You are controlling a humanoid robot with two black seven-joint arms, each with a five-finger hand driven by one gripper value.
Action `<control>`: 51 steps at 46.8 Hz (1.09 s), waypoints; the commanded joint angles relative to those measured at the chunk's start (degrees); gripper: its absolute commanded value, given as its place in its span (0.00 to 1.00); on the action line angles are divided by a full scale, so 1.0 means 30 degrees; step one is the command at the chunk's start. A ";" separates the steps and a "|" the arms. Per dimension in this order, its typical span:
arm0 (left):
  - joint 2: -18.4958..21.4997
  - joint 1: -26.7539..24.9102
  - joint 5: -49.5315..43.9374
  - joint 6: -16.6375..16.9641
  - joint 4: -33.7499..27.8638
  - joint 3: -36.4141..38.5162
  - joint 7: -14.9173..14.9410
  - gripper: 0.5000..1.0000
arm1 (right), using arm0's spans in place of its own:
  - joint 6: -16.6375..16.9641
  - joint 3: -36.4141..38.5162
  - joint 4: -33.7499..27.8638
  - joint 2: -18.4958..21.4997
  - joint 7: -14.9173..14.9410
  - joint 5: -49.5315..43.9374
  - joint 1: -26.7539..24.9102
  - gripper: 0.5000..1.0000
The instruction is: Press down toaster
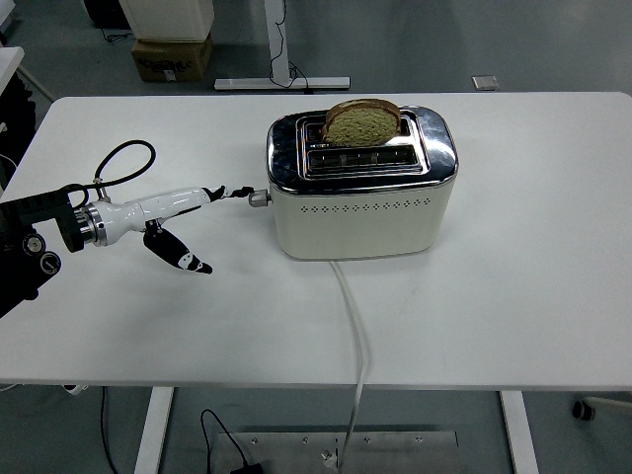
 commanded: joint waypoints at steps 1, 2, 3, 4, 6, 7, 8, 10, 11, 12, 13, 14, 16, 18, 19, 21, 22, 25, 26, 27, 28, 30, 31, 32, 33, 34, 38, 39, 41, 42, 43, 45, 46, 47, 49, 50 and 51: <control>-0.0061 0.0060 0.0003 -0.0006 -0.0003 0.0012 -0.0008 1.00 | 0.0003 -0.0008 0.0000 0.0000 0.0000 0.0001 -0.0002 1.00; -0.0061 0.0090 0.0003 -0.0006 -0.0003 0.0012 -0.0008 1.00 | 0.0003 -0.0008 0.0000 0.0000 0.0000 0.0001 -0.0002 1.00; -0.0090 0.0090 0.0003 -0.0006 -0.0003 0.0012 -0.0008 1.00 | 0.0003 0.0021 0.0000 0.0000 0.0000 0.0001 -0.0002 1.00; -0.0120 0.0119 0.0003 -0.0006 -0.0003 0.0012 -0.0008 1.00 | 0.0003 0.0021 0.0000 0.0000 0.0000 0.0001 -0.0002 1.00; -0.0178 0.0119 0.0032 -0.0006 -0.0003 0.0012 -0.0008 1.00 | 0.0003 0.0021 0.0000 0.0000 0.0000 0.0001 -0.0002 1.00; -0.0179 0.0119 0.0003 -0.0006 -0.0003 0.0012 -0.0008 1.00 | 0.0003 0.0021 0.0000 0.0000 0.0000 0.0001 -0.0002 1.00; -0.0208 0.0119 0.0003 -0.0006 -0.0003 0.0012 -0.0008 1.00 | 0.0003 -0.0008 0.0000 0.0000 0.0000 0.0001 -0.0002 1.00; -0.0237 0.0119 0.0032 -0.0006 0.0026 0.0012 -0.0008 1.00 | 0.0003 -0.0008 0.0000 0.0000 0.0000 0.0001 -0.0002 1.00; -0.0237 0.0119 0.0032 -0.0006 -0.0003 0.0012 -0.0008 1.00 | 0.0003 -0.0008 0.0000 0.0000 0.0000 0.0001 -0.0002 1.00; -0.0237 0.0119 0.0032 -0.0006 -0.0003 0.0012 -0.0008 1.00 | 0.0003 -0.0008 0.0000 0.0000 0.0000 0.0001 -0.0002 1.00; -0.0237 0.0119 0.0032 -0.0006 -0.0003 0.0012 -0.0008 1.00 | 0.0003 -0.0008 0.0000 0.0000 0.0000 0.0001 -0.0002 1.00; -0.0237 0.0119 0.0032 -0.0006 -0.0003 0.0012 -0.0008 1.00 | 0.0003 -0.0008 0.0000 0.0000 0.0000 0.0001 -0.0002 1.00; -0.0266 0.0119 0.0032 -0.0006 -0.0003 0.0012 -0.0008 1.00 | 0.0003 0.0021 0.0000 0.0000 0.0000 0.0001 -0.0002 1.00; -0.0266 0.0119 0.0032 -0.0006 -0.0003 0.0070 -0.0008 1.00 | 0.0003 -0.0008 0.0000 0.0000 0.0000 0.0001 -0.0002 1.00; -0.0266 0.0119 0.0032 -0.0006 0.0026 0.0128 -0.0008 1.00 | 0.0003 -0.0008 0.0000 0.0000 0.0000 0.0001 -0.0002 1.00; -0.0266 0.0119 0.0032 -0.0006 -0.0003 0.0216 -0.0008 1.00 | 0.0003 -0.0008 0.0000 0.0000 0.0000 0.0001 -0.0002 1.00; -0.0266 0.0119 0.0032 -0.0006 -0.0003 0.0246 -0.0008 1.00 | 0.0003 0.0021 0.0000 0.0000 0.0000 0.0001 -0.0002 1.00; -0.0266 0.0148 0.0032 -0.0006 0.0026 0.0304 -0.0008 1.00 | 0.0003 0.0021 0.0000 0.0000 0.0000 0.0001 -0.0002 1.00; -0.0266 0.0178 0.0032 -0.0006 0.0026 0.0305 -0.0008 1.00 | 0.0003 0.0021 0.0000 0.0000 0.0000 0.0001 -0.0002 1.00; -0.0266 0.0178 0.0032 -0.0006 0.0026 0.0305 -0.0008 1.00 | 0.0003 0.0021 0.0000 0.0000 0.0000 0.0001 -0.0002 1.00; -0.0237 0.0236 0.0032 -0.0006 0.0055 0.0305 -0.0008 1.00 | 0.0003 0.0021 0.0000 0.0000 0.0000 0.0001 -0.0002 1.00; -0.0237 0.0324 0.0032 -0.0006 0.0055 0.0334 -0.0008 1.00 | 0.0003 -0.0008 0.0000 0.0000 0.0000 0.0001 -0.0002 1.00; -0.0237 0.0324 0.0032 -0.0006 0.0055 0.0334 -0.0008 1.00 | 0.0003 0.0021 0.0000 0.0000 0.0000 0.0001 -0.0002 1.00; -0.0237 0.0324 0.0032 -0.0006 0.0084 0.0363 -0.0008 1.00 | 0.0003 0.0021 0.0000 0.0000 0.0000 0.0001 -0.0002 1.00; -0.0266 0.0353 0.0032 -0.0006 0.0085 0.0363 -0.0008 1.00 | 0.0003 -0.0008 0.0000 0.0000 0.0000 0.0001 -0.0002 1.00; -0.0266 0.0383 0.0032 -0.0006 0.0114 0.0392 -0.0008 1.00 | 0.0003 -0.0008 0.0000 0.0000 0.0000 0.0001 -0.0002 1.00; -0.0266 0.0441 0.0032 -0.0006 0.0114 0.0393 -0.0008 1.00 | 0.0003 -0.0008 0.0000 0.0000 -0.0029 0.0001 -0.0002 1.00; -0.0266 0.0470 0.0003 -0.0006 0.0114 0.0393 -0.0008 1.00 | 0.0003 -0.0008 0.0000 0.0000 0.0000 0.0001 -0.0002 1.00; -0.0266 0.0587 0.0003 -0.0006 0.0114 0.0393 -0.0008 1.00 | 0.0003 -0.0008 0.0000 0.0000 0.0000 0.0001 -0.0002 1.00; -0.0266 0.0617 0.0003 0.0023 0.0114 0.0422 -0.0008 1.00 | 0.0003 0.0021 0.0000 0.0000 0.0000 0.0001 -0.0002 1.00; -0.0266 0.0646 0.0003 0.0024 0.0114 0.0422 -0.0008 1.00 | 0.0003 0.0021 0.0000 0.0000 0.0000 0.0001 -0.0002 1.00; -0.0296 0.0676 0.0003 0.0024 0.0114 0.0422 -0.0008 1.00 | 0.0003 -0.0008 0.0000 0.0000 0.0000 0.0001 -0.0002 1.00; -0.0296 0.0676 0.0003 0.0024 0.0114 0.0451 -0.0008 1.00 | 0.0003 -0.0008 0.0000 0.0000 0.0000 0.0001 -0.0002 1.00; -0.0296 0.0676 -0.0026 0.0024 0.0114 0.0451 -0.0008 1.00 | 0.0003 -0.0008 0.0000 0.0000 0.0000 0.0001 -0.0002 1.00; -0.0354 0.0676 -0.0026 0.0024 0.0172 0.0451 -0.0008 1.00 | 0.0003 -0.0008 0.0000 0.0000 0.0000 0.0001 -0.0002 1.00; -0.0383 0.0705 -0.0026 0.0024 0.0202 0.0451 -0.0008 1.00 | 0.0003 -0.0008 0.0000 0.0000 0.0000 0.0001 -0.0002 1.00; -0.0413 0.0705 -0.0026 0.0024 0.0260 0.0451 -0.0008 1.00 | 0.0003 0.0021 0.0000 0.0000 0.0000 0.0001 -0.0002 1.00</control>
